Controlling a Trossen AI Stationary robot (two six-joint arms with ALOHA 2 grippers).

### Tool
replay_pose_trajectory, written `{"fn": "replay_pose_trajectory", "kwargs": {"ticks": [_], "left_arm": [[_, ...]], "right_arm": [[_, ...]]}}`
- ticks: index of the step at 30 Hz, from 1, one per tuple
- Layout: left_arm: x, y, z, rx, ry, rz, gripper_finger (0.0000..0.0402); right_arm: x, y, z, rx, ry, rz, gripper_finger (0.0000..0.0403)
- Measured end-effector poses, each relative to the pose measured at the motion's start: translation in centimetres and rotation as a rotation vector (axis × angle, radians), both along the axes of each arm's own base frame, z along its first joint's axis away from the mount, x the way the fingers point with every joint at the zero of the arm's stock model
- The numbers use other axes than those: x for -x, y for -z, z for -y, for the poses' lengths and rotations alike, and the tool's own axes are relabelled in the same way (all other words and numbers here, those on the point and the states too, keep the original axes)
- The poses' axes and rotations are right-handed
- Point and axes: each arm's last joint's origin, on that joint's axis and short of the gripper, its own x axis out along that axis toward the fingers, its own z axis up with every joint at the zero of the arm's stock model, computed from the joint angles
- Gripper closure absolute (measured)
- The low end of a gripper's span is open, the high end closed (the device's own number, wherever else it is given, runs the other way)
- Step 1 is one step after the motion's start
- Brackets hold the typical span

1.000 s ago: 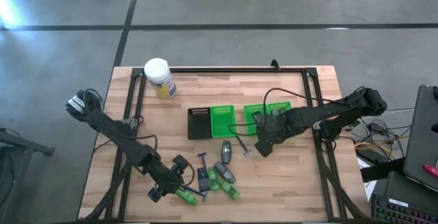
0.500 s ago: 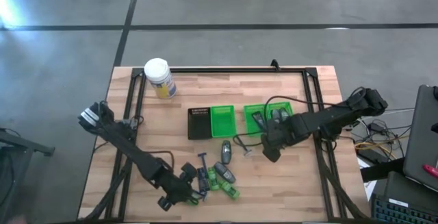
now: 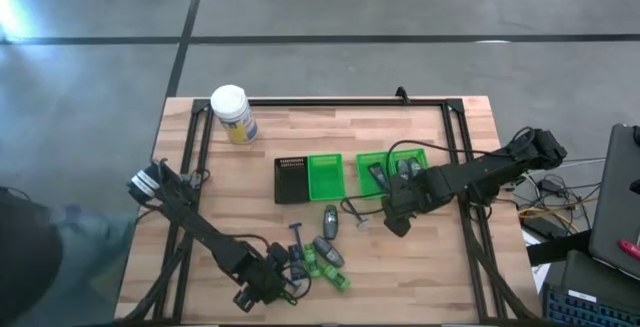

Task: Pick & Place Travel size toiletries
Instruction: Put the green shampoo into the black bin

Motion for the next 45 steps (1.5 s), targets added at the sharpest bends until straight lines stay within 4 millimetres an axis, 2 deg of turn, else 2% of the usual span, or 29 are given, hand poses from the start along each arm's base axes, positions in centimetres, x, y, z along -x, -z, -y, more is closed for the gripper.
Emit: {"fn": "replay_pose_trajectory", "kwargs": {"ticks": [7,14,18,22,26,28,31,36,41,45], "left_arm": [[0.5,-0.2,-0.3,0.007,-0.009,-0.061,0.017],[0.5,-0.3,-0.1,0.053,-0.028,-0.102,0.0238],[0.6,-0.7,0.0,0.121,-0.107,-0.157,0.0246],[0.9,-2.7,-0.3,0.22,-0.287,-0.174,0.0246],[1.7,-5.9,-1.3,0.261,-0.512,-0.035,0.0242],[2.1,-7.6,-2.5,0.271,-0.687,0.091,0.0242],[2.4,-9.2,-5.5,0.31,-1.045,0.297,0.0243],[2.5,-9.0,-11.9,0.609,-1.678,0.41,0.0243],[1.3,-7.2,-17.2,0.853,-1.951,0.468,0.0244],[1.0,-5.5,-20.7,0.853,-2.038,0.415,0.0244]], "right_arm": [[0.0,0.0,0.1,0.02,-0.003,0.006,0.0034],[0.2,-0.3,0.0,0.023,-0.015,0.018,0.0034],[0.7,-0.9,0.1,0.015,-0.014,0.044,0.0034],[1.5,-1.9,0.5,0.028,0.019,0.091,0.0035],[2.6,-2.9,1.0,0.055,0.073,0.133,0.0035],[3.2,-3.3,1.3,0.068,0.112,0.151,0.0035],[4.0,-3.7,1.7,0.073,0.165,0.184,0.0035],[5.0,-3.5,2.1,0.081,0.227,0.218,0.0035],[5.3,-3.0,2.2,0.086,0.243,0.22,0.0035],[5.1,-2.8,2.2,0.108,0.243,0.222,0.0035]]}}
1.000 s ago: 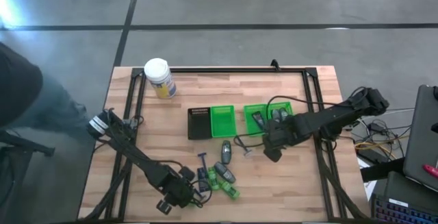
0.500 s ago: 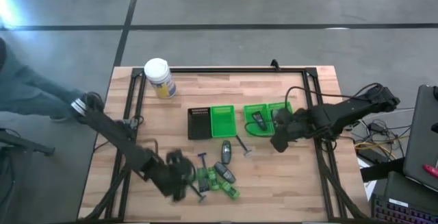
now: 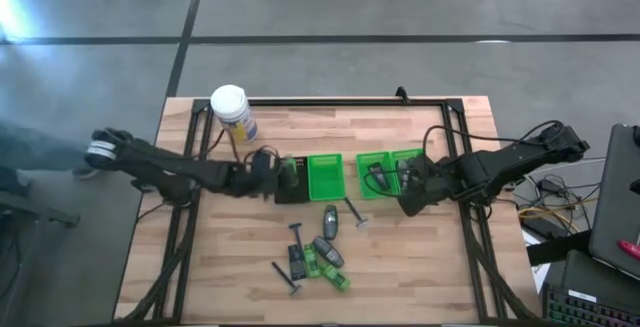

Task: Pick & Place Travel size toiletries
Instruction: Put the green shampoo into the black bin

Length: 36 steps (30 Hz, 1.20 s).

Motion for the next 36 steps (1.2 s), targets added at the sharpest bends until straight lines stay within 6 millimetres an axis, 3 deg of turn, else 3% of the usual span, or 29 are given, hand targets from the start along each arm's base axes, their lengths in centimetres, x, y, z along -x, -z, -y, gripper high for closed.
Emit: {"fn": "replay_pose_trajectory", "kwargs": {"ticks": [5,16,28,32,36], "left_arm": [[0.5,1.1,-1.5,0.048,0.081,-0.113,0.0244],[0.6,1.1,-1.7,-0.03,0.113,-0.146,0.0196],[0.6,1.2,-1.5,-0.04,0.133,-0.146,0.0194],[-0.4,-0.7,0.4,-0.196,0.436,-0.143,0.0193],[-1.1,-3.2,4.5,-0.491,0.874,-0.102,0.0193]], "right_arm": [[0.0,0.0,0.0,-0.001,0.007,0.005,0.0035],[0.0,0.0,0.1,0.027,0.005,0.011,0.0035],[0.0,0.0,0.1,0.037,-0.009,0.002,0.0035],[0.1,0.0,0.1,0.038,-0.013,-0.006,0.0035],[0.1,0.0,0.1,0.034,-0.017,-0.008,0.0035]]}}
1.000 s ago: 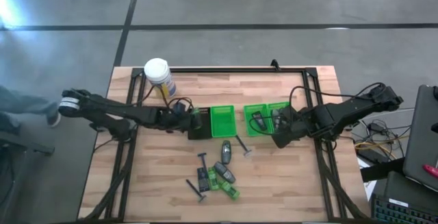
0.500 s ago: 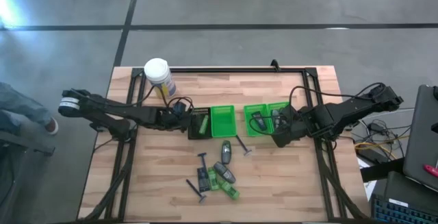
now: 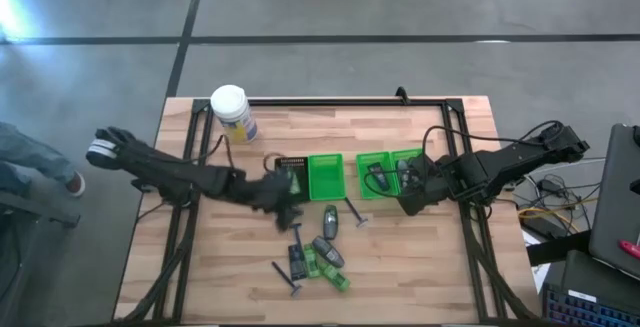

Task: Pick & Place Travel size toiletries
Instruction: Put the green shampoo into the black bin

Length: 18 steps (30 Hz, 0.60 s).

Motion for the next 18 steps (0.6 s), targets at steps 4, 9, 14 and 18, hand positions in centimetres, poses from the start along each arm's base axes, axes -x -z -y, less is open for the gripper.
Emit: {"fn": "replay_pose_trajectory", "kwargs": {"ticks": [4,9,14,18], "left_arm": [[-0.5,-1.3,4.1,-0.189,0.286,0.045,0.0193],[-1.8,-0.1,8.0,-0.346,0.565,-0.051,0.0193],[-4.2,2.4,10.8,-0.509,0.952,-0.111,0.0193],[-7.0,3.4,11.3,-0.642,1.108,-0.131,0.0193]], "right_arm": [[0.0,0.0,-0.1,-0.042,-0.005,-0.008,0.0035],[-0.1,0.1,-0.2,-0.058,-0.007,-0.011,0.0035],[0.0,0.1,-0.3,-0.082,-0.01,-0.017,0.0035],[0.0,0.1,-0.3,-0.113,-0.004,-0.024,0.0035]]}}
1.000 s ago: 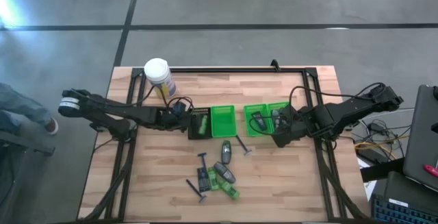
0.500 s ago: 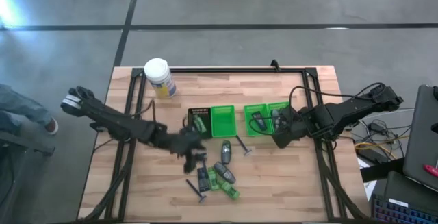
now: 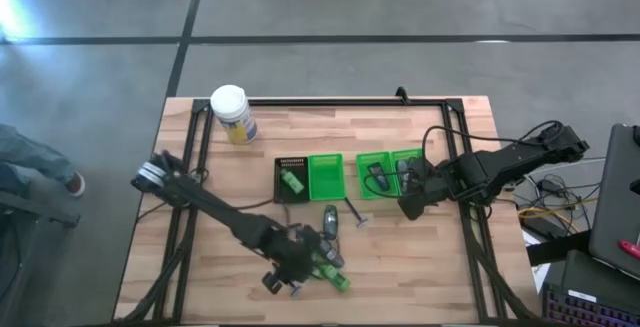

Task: Pick & Place Travel size toiletries
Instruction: Put the green shampoo into the black bin

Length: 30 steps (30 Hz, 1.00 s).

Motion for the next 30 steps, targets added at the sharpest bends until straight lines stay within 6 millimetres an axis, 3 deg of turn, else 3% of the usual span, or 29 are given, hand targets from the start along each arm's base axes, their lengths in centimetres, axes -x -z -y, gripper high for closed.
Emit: {"fn": "replay_pose_trajectory", "kwargs": {"ticks": [4,10,17,30], "left_arm": [[-2.2,0.7,-0.9,-0.075,0.091,-0.069,0.0194],[-3.7,1.6,-1.3,-0.183,0.299,-0.096,0.0193],[-5.1,1.9,-1.9,-0.15,0.297,-0.101,0.0193],[-5.7,4.0,-2.1,-0.107,0.331,-0.149,0.0205]], "right_arm": [[0.0,0.0,0.0,-0.013,0.004,-0.003,0.0035],[0.0,0.0,0.0,-0.013,0.004,-0.004,0.0035],[0.0,0.1,0.0,-0.001,0.003,-0.004,0.0035],[0.3,1.1,0.1,0.016,0.011,-0.036,0.0035]]}}
